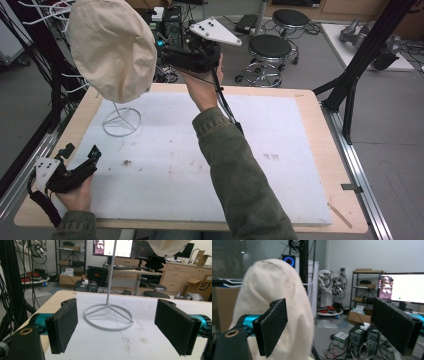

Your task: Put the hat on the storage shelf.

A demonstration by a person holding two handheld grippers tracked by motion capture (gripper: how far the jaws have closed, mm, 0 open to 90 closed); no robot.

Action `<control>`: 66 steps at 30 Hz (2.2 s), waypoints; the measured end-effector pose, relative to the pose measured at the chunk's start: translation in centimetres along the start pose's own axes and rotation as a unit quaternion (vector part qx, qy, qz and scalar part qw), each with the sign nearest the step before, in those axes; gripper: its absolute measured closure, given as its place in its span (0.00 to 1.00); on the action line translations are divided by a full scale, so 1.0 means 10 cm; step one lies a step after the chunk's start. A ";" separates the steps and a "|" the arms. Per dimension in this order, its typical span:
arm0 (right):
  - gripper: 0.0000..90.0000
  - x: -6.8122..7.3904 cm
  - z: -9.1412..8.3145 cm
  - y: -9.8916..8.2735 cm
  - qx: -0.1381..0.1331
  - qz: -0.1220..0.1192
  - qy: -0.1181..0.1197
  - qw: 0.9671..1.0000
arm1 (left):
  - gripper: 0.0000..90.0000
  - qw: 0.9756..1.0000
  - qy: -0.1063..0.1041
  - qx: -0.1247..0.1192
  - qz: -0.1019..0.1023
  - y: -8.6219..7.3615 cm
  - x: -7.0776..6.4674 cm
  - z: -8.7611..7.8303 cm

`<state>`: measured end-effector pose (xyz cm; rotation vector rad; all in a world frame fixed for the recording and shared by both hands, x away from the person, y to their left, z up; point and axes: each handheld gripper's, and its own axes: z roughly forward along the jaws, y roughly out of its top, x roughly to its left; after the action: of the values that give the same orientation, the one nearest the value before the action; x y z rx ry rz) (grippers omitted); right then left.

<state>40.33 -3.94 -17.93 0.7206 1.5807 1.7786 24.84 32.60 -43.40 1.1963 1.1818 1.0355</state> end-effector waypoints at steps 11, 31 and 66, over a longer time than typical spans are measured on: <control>0.13 -0.24 -0.41 -0.31 0.018 -0.003 -0.019 1.000 | 0.21 1.000 -0.004 0.002 0.003 0.00 -0.03 0.01; 0.13 -0.51 -1.26 -0.76 0.016 -0.005 -0.101 0.995 | 0.21 1.000 -0.016 0.003 0.015 0.01 -0.13 0.05; 0.12 -0.70 -2.09 -1.40 0.081 0.005 -0.176 0.981 | 0.21 1.000 -0.020 0.003 0.014 0.01 -0.17 0.04</control>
<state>30.44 -21.70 -34.31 1.0575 1.4881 1.4415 25.03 30.89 -43.12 1.2359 1.1409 1.0246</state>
